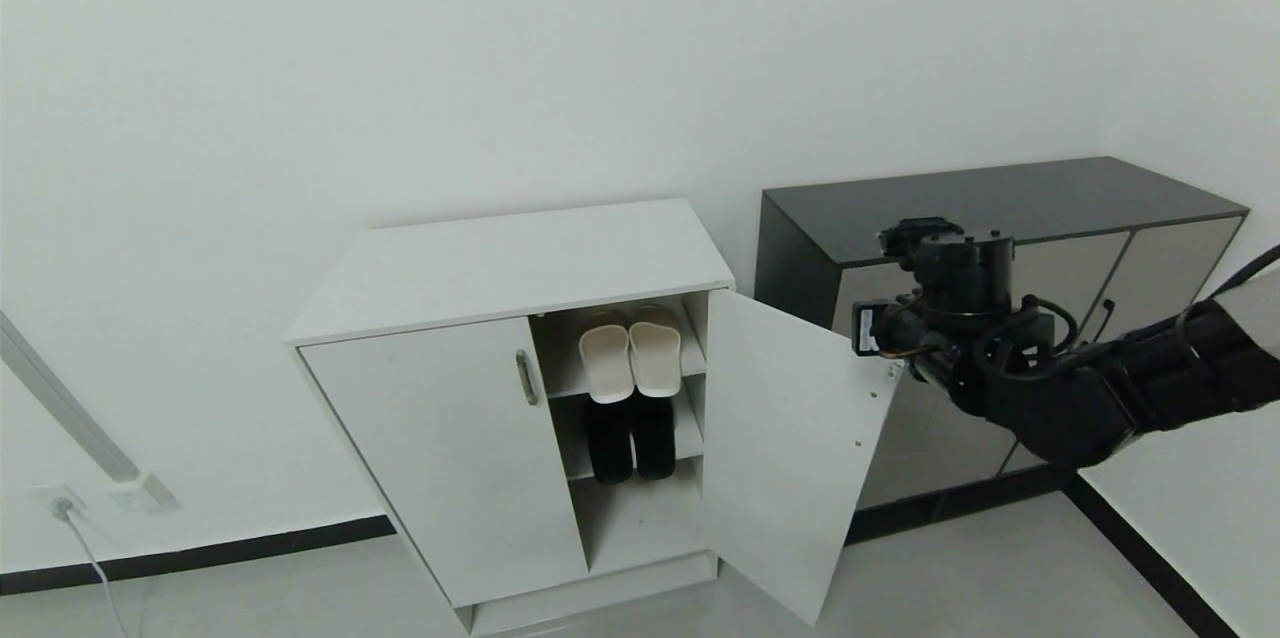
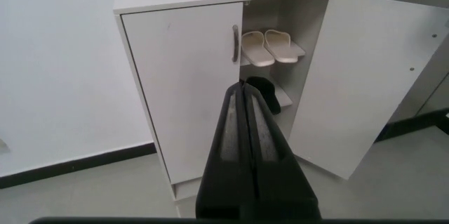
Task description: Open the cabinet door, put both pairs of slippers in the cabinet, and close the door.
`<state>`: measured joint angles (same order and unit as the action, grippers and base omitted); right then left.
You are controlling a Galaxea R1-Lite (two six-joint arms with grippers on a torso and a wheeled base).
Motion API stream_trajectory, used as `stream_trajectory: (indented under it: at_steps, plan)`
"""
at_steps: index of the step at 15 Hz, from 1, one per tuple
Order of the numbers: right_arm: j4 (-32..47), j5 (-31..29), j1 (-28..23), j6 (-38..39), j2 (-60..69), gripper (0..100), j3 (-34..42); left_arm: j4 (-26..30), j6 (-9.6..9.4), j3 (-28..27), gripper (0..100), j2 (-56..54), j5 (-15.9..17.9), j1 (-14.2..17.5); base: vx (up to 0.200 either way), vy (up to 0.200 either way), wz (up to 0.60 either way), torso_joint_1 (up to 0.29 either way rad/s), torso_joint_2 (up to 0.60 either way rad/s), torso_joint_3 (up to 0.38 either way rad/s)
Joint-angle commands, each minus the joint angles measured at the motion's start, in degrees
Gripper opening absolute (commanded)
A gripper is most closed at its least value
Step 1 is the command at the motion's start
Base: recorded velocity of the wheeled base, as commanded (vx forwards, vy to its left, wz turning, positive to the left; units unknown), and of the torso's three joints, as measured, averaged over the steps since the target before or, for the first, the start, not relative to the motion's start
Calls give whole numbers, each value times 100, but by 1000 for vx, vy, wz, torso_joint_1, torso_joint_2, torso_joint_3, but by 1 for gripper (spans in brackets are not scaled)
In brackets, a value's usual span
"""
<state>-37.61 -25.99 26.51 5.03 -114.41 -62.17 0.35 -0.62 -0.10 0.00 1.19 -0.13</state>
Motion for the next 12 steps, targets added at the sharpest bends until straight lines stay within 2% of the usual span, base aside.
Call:
stream_trajectory:
  at_steps: [1, 8, 12]
  plan:
    - [-1, 112, -305, 24, -495, 0, -304, 0, 1, 1, 0, 0, -5, -4, 0, 0, 0, 0, 0, 0]
    - [263, 701, -648, 411, -785, 0, -594, 0, 1, 1, 0, 0, 4, -4, 0, 0, 0, 0, 0, 0]
    - [333, 797, -648, 446, -820, 0, -586, 0, 1, 1, 0, 0, 4, -4, 0, 0, 0, 0, 0, 0]
